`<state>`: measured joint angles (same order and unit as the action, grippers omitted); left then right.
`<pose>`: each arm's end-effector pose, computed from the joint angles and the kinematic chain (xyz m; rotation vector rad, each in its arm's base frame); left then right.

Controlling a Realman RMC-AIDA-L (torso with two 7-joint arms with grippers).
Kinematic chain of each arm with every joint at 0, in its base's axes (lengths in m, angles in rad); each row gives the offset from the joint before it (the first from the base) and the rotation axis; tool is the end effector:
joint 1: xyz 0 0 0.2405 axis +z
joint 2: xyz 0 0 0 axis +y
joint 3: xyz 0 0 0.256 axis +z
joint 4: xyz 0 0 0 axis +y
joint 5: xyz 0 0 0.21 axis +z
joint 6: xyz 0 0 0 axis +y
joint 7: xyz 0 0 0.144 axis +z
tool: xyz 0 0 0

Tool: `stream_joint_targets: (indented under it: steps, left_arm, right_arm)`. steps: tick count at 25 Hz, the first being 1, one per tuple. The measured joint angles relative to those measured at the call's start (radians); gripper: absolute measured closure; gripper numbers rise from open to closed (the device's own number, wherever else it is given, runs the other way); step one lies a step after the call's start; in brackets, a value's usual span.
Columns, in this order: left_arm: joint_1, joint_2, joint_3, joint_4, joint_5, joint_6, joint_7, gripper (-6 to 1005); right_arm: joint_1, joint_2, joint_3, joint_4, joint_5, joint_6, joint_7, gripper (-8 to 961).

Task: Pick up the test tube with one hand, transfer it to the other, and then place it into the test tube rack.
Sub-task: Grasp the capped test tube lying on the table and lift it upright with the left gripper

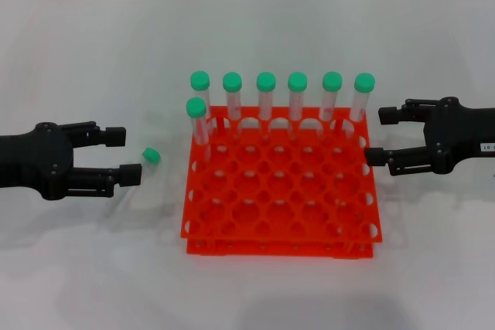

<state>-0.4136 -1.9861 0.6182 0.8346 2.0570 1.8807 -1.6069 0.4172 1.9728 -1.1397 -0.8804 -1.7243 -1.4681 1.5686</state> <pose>-0.2875 0.2848 0.0684 -2.8100 -0.8385 -0.6859 0.2452 0.3317 0.0206 -2.8087 0.5493 0.5681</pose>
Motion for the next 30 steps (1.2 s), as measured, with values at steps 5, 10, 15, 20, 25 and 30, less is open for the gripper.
stream_joint_targets:
  steps: [5,10,15,20,25,30]
  left_arm:
    - [0.001,0.0,0.0,0.0,-0.005,0.003,0.0,134]
    - [0.002,0.0,0.0,0.0,-0.006,0.004,0.001,134]
    - [0.002,0.0,-0.002,0.0,-0.007,0.004,0.002,135]
    - [0.006,-0.004,-0.007,0.0,-0.008,-0.001,0.006,135]
    - [0.017,0.007,-0.008,0.003,0.001,-0.004,-0.015,136]
    - [0.009,0.035,-0.008,0.012,0.087,-0.02,-0.099,136]
  right_arm:
    - [-0.001,0.001,0.0,0.0,0.0,0.0,0.0,119]
    - [-0.001,0.001,0.0,0.0,0.0,0.0,-0.001,119]
    - [-0.002,0.002,0.0,0.0,0.0,0.0,-0.001,119]
    - [-0.004,0.006,0.002,0.0,0.0,0.006,-0.002,119]
    - [-0.007,0.012,0.007,0.0,0.0,0.008,-0.006,119]
    - [-0.007,0.015,0.008,-0.002,0.0,0.008,-0.006,120]
